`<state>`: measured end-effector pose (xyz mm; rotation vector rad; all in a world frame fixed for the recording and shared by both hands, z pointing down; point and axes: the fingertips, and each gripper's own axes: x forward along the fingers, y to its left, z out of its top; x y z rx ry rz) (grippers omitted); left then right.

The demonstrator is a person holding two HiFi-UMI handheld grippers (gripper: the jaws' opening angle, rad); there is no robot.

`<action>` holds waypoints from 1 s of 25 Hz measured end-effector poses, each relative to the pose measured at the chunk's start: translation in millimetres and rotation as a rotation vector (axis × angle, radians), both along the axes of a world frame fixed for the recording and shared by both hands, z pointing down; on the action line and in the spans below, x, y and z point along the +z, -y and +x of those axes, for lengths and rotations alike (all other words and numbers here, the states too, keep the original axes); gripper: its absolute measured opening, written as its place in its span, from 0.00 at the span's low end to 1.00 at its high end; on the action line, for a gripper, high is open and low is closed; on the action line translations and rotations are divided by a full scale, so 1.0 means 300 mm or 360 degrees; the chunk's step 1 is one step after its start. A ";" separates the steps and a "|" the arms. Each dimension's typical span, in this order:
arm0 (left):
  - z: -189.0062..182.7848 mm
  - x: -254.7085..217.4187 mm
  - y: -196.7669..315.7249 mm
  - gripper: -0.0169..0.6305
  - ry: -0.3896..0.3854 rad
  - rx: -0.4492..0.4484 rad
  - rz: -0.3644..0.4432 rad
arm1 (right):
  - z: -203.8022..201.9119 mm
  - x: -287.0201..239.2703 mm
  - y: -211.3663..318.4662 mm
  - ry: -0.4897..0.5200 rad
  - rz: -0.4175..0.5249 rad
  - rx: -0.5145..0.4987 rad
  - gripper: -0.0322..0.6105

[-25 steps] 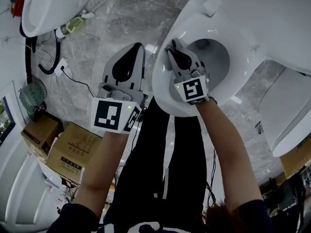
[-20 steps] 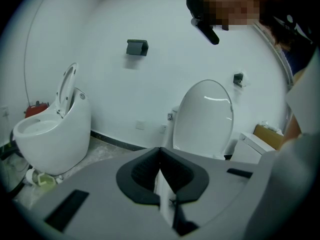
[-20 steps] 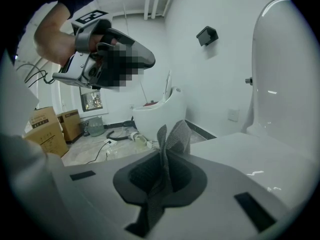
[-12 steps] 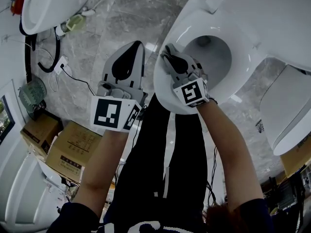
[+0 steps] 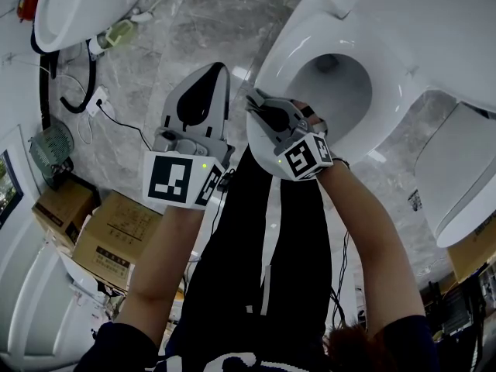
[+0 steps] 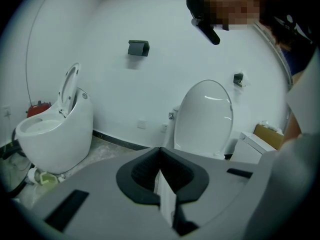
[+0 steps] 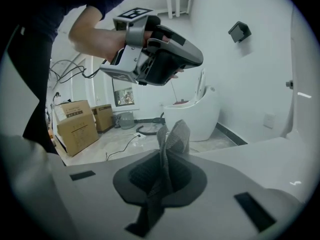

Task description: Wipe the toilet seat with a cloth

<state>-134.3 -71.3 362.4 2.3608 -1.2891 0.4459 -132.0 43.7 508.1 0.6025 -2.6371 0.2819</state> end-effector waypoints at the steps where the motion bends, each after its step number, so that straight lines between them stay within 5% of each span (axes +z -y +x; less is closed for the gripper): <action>1: -0.001 -0.001 -0.001 0.04 0.0000 -0.0001 0.0000 | -0.002 0.000 -0.007 0.0003 -0.0003 -0.0017 0.08; 25: 0.008 0.002 -0.009 0.04 0.0005 0.0011 -0.0001 | -0.040 0.002 -0.155 -0.0020 -0.0007 -0.0423 0.09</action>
